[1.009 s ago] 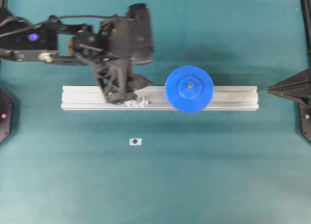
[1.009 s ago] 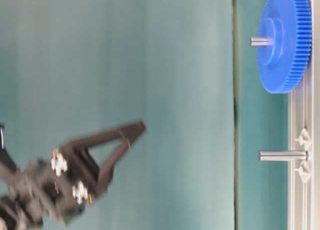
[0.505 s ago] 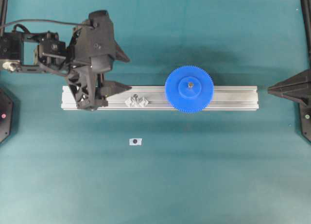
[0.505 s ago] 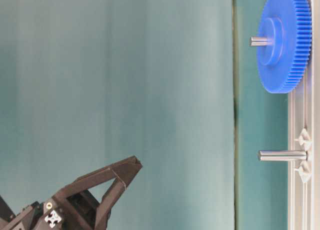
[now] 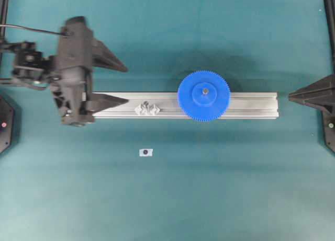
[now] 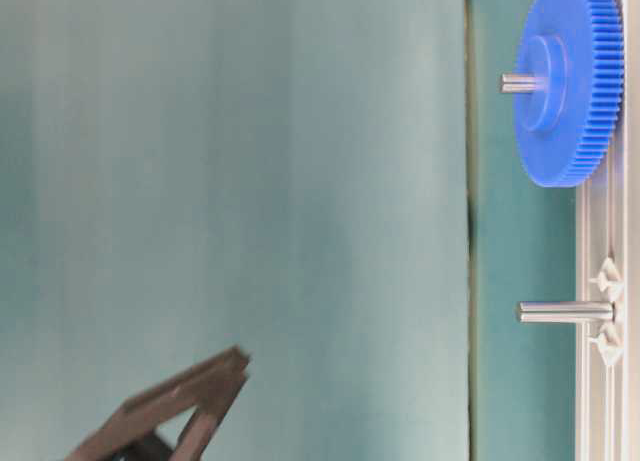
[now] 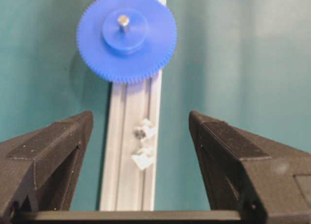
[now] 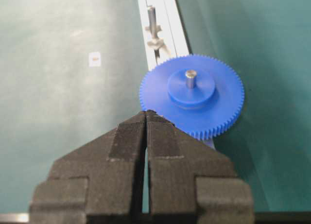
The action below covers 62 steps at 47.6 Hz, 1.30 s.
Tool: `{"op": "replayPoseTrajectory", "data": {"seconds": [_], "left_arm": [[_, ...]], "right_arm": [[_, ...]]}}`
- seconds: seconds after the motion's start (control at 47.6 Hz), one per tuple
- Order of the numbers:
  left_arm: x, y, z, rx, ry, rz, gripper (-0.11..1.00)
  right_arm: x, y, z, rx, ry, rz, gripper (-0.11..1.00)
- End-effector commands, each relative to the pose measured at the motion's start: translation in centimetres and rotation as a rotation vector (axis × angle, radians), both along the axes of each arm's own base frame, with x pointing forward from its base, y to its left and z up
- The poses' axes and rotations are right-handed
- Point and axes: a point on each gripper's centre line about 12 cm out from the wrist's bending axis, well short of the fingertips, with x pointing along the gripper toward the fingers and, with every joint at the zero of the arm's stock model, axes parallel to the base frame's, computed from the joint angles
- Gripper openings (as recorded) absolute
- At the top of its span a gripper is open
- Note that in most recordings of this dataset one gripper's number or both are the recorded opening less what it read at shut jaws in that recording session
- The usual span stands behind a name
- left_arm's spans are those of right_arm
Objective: Find the location of the shaft and insert the large gear.
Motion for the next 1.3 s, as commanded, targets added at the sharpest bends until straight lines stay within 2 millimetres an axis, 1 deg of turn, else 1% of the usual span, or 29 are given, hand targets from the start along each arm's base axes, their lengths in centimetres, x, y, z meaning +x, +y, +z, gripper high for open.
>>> {"op": "replayPoseTrajectory", "data": {"seconds": [0.0, 0.147, 0.315, 0.547, 0.967, 1.282], "left_arm": [[-0.8, -0.2, 1.2, 0.003, -0.049, -0.004, 0.79], [-1.4, -0.5, 1.2, -0.019, -0.061, -0.005, 0.79], [-1.7, -1.0, 0.4, -0.033, -0.068, -0.014, 0.79], [-2.3, -1.1, 0.3, -0.033, -0.126, -0.017, 0.78], [-3.7, -1.2, 0.1, -0.034, -0.138, -0.022, 0.78], [-4.1, -1.3, -0.4, -0.034, -0.131, -0.025, 0.78]], "right_arm": [[0.2, 0.0, 0.4, 0.005, -0.010, -0.002, 0.01], [0.2, 0.0, 0.4, 0.006, -0.010, -0.003, 0.01], [0.2, 0.0, 0.4, 0.008, -0.010, -0.003, 0.01], [0.2, 0.0, 0.4, 0.007, -0.008, -0.005, 0.01], [0.2, -0.2, 0.4, 0.006, -0.010, -0.014, 0.01], [0.1, -0.4, 0.2, 0.005, -0.007, -0.029, 0.01]]}}
